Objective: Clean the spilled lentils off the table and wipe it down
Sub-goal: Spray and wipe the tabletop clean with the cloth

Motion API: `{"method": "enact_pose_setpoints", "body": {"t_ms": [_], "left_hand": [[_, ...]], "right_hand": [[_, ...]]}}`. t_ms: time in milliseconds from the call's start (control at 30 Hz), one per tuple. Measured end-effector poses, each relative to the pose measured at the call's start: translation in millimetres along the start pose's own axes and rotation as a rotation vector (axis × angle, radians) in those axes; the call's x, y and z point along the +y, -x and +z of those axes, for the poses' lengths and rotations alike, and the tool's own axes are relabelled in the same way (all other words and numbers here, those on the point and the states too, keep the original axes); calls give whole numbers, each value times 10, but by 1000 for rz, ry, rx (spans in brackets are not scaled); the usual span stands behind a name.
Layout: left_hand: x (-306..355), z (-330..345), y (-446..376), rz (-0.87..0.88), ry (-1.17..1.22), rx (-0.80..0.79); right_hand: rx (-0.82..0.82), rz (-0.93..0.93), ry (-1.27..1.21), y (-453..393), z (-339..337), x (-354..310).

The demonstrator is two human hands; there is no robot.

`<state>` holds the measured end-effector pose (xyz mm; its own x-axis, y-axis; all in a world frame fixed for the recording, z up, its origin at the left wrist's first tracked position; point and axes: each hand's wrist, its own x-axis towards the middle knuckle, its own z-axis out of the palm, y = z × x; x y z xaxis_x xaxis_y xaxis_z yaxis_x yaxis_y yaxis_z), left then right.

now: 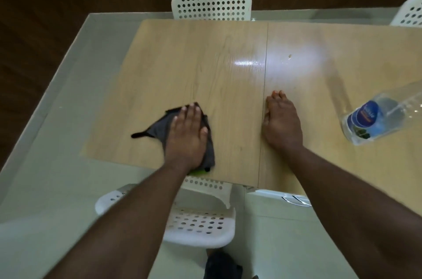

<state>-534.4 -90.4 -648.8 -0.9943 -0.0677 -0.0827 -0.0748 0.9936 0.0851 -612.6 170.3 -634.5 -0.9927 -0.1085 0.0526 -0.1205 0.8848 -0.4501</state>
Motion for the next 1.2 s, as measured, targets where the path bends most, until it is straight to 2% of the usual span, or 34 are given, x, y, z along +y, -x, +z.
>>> {"method": "enact_pose_setpoints", "body": {"t_ms": [67,133,267,367,467,533,633,733,833,933,1067,1200], "left_hand": [[-3,-25,-236,-81,16,-2],[200,-36,-316,-82,47,29],[788,-11,-12,108,59,25],[917,43,355,211,81,-1],[588,70,619,243,85,-35],[221,46,622,178,73,-38],[-288,-12,347,75,27,-35],[-487,-105,-165,-1,15,-23],[-272,-130,-750,-55,13,-9],[149,-136,-1047,6,15,-9],[660,-70,-907,133,-10,-10],[826,3,-536,207,22,-23]], "right_hand": [[-6,-2,23,7,15,7],[-16,-4,29,7,22,23],[-19,-22,51,-28,12,31],[-9,-24,36,-25,26,52],[-12,-29,13,-12,-2,79],[-13,-23,3,-18,-12,76],[-31,-10,15,-40,14,70],[-54,-9,55,-35,9,28],[-55,-3,68,-52,39,32],[-51,-11,77,-54,64,69],[-63,-12,79,-50,53,88],[-67,-19,78,-46,37,99]]}}
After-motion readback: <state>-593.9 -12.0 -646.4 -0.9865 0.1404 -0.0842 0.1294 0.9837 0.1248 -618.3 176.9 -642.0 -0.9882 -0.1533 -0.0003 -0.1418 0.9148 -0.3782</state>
